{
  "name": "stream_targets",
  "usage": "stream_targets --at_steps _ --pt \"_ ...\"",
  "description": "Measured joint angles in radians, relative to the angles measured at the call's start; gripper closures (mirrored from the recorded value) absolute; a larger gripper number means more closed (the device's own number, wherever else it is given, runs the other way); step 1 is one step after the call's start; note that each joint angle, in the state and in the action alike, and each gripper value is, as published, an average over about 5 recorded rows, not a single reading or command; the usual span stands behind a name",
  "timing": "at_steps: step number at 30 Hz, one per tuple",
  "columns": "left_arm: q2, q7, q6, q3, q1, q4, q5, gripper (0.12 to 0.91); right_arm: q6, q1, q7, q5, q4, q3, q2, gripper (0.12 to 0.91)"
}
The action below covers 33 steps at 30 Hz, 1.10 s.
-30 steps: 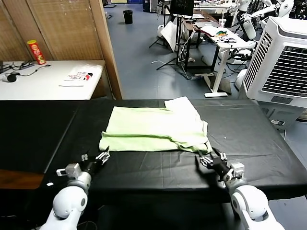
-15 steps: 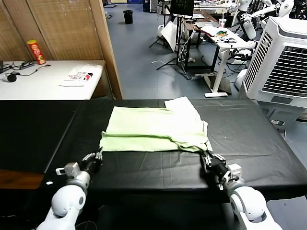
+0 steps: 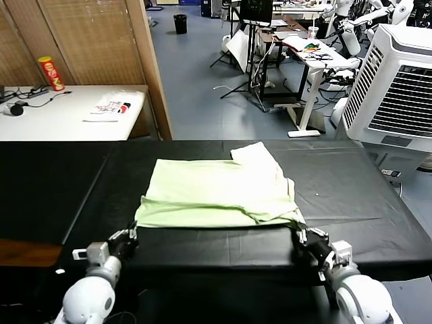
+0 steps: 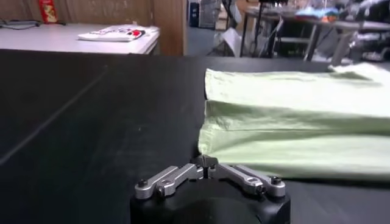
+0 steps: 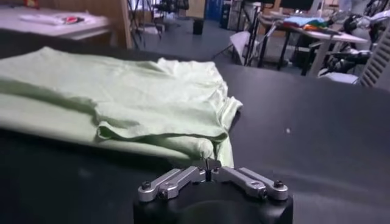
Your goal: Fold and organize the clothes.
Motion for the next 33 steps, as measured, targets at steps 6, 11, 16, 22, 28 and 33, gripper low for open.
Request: stream_targets --at_steps 6,11,16,22,28,33 --pt "0.008 -0.020 0.009 -0.032 0.112 -0.091 -0.004 0.905 -0.024 -0.050 0.014 0.007 0.040 0.011 0.003 0.903" --pt "0.009 -0.049 0.027 -0.045 0.156 -0.127 -0.006 0.854 -0.053 -0.084 0.021 0.008 0.076 0.032 0.006 0.830" --pt "0.015 -0.082 0.053 -0.058 0.182 -0.154 -0.032 0.598 -0.070 -0.124 0.018 0.034 0.125 0.064 -0.003 0.568" --pt "0.047 -0.109 0.114 -0.079 0.177 -0.197 -0.097 0.293 -0.088 -0.131 0.040 0.122 0.206 0.126 -0.013 0.274" --pt "0.078 -0.117 0.124 -0.098 0.113 -0.230 -0.197 0.233 -0.087 -0.007 0.073 0.154 0.186 0.139 -0.030 0.229" --pt "0.099 -0.112 0.113 -0.058 -0.042 -0.164 -0.264 0.232 -0.088 0.234 0.101 0.132 0.041 0.056 -0.025 0.227"
